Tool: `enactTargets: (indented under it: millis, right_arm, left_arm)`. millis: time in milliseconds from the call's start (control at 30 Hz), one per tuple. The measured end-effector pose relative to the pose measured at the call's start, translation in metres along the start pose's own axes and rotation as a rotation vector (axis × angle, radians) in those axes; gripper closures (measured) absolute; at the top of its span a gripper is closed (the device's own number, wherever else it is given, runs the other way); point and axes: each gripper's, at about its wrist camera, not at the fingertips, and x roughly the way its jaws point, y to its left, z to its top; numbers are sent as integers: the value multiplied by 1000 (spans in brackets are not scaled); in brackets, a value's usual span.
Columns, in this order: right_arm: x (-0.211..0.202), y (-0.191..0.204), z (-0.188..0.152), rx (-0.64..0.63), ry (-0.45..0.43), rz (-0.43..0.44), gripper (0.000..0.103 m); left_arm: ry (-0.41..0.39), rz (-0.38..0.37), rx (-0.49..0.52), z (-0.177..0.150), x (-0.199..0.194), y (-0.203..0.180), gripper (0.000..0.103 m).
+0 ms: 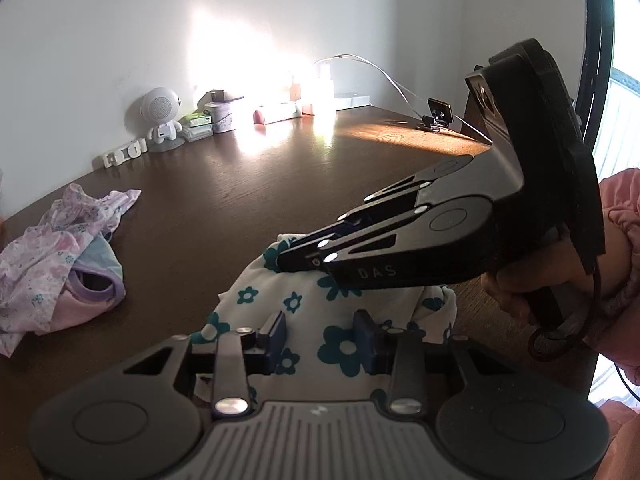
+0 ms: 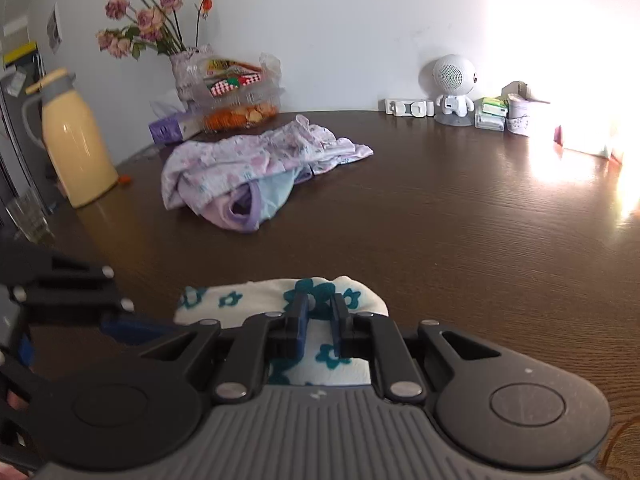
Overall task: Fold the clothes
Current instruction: 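Grasp the folded white floral bundle with both grippers from its sides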
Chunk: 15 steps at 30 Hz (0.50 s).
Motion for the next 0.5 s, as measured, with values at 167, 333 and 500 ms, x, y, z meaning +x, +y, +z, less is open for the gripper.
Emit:
enactTargets:
  millis: [167,333,500]
  right_arm:
    - [-12,-3,2,10,-34,15,92]
    - [-71,-12,3,101,-143,51,88]
    - [-86,-3,-24,73,-64,48,88]
  left_arm:
    - [-32,-2,-19,1,-12,2,66]
    - [-85,5,-39,1,-36,8,62]
    - [-11,-12,-12,-10,-20,3,63]
